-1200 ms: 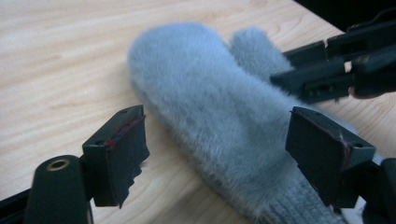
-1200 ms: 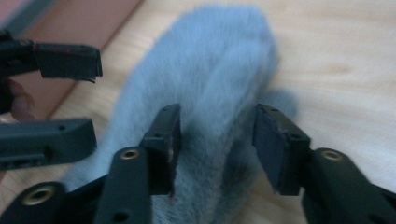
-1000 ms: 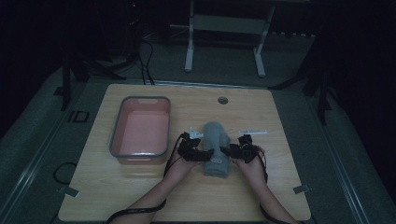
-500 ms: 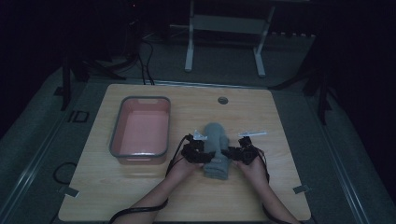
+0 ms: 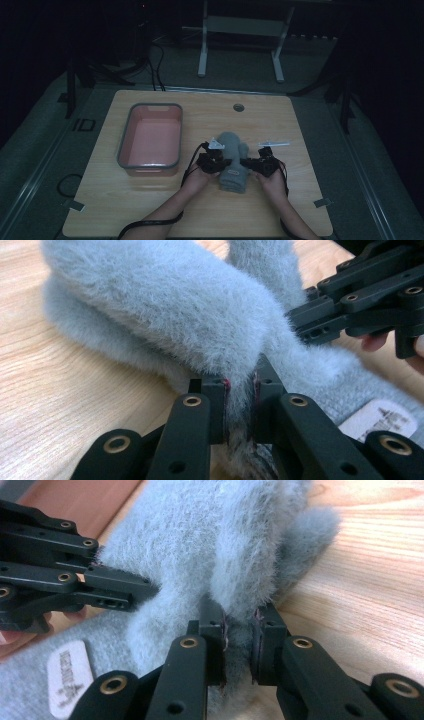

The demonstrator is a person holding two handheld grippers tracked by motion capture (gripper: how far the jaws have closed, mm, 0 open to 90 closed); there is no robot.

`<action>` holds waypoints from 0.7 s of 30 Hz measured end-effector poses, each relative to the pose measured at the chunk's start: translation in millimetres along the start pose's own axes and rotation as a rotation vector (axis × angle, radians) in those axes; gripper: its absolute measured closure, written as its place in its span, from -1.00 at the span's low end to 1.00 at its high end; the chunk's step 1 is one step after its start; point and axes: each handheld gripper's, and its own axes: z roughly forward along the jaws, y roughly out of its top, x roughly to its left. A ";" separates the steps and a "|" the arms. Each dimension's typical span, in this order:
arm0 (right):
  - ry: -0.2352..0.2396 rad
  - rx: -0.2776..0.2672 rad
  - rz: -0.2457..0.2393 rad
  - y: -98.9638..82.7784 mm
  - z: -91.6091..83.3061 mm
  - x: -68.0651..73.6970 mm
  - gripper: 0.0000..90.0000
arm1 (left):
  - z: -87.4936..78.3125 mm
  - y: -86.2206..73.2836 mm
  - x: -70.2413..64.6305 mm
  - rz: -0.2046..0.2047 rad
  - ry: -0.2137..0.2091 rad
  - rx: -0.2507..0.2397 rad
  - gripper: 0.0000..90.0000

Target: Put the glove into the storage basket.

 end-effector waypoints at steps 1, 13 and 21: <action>0.010 -0.007 0.007 0.8 -1.9 0.3 0.77 | -2.8 2.0 -1.2 0.009 -0.002 -0.005 0.83; 0.040 -0.093 -0.020 36.9 -24.7 27.2 0.79 | -39.3 31.5 2.0 0.048 0.014 -0.068 0.84; 0.073 -0.131 -0.019 59.0 -27.3 42.4 0.79 | -67.5 51.1 12.5 0.065 0.026 -0.094 0.84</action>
